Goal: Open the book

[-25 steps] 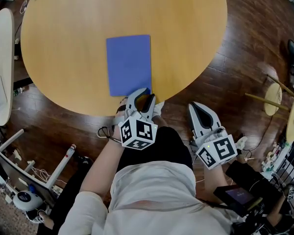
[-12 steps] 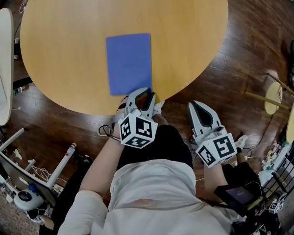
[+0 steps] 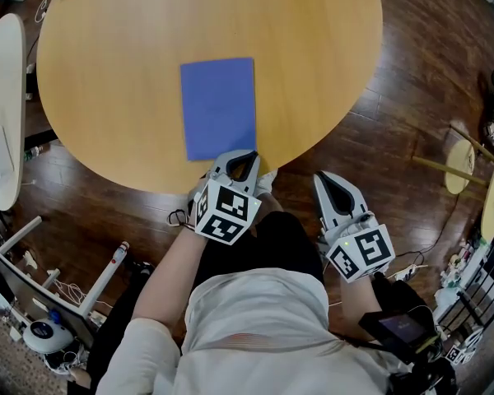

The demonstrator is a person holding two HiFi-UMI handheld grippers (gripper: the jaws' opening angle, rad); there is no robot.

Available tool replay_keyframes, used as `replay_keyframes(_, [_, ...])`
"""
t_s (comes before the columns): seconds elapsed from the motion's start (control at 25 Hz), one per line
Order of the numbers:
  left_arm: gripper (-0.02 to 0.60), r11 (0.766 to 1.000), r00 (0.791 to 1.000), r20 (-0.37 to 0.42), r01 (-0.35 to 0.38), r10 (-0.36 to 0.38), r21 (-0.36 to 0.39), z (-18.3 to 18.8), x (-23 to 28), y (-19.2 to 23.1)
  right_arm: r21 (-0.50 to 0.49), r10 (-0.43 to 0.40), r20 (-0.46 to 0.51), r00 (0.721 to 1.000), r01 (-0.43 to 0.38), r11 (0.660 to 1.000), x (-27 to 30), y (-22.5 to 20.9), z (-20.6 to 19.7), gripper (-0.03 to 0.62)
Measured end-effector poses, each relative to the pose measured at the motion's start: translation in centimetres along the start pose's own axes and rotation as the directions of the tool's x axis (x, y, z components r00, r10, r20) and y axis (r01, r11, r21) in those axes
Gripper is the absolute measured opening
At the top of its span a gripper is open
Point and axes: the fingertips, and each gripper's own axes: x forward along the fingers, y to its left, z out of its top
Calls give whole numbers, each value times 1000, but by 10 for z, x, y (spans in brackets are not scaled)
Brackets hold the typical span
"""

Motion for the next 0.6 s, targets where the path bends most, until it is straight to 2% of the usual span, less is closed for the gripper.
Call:
replay_keyframes(0.28, [9, 1000, 998, 51, -21, 22, -10, 16, -11, -1, -6, 9, 6, 1000, -9, 1000, -4, 5, 6, 3])
replay_keyframes(0.6, [9, 992, 971, 232, -35, 63, -123, 51, -68, 10, -26, 48, 13, 999, -47, 999, 3, 22, 10, 3])
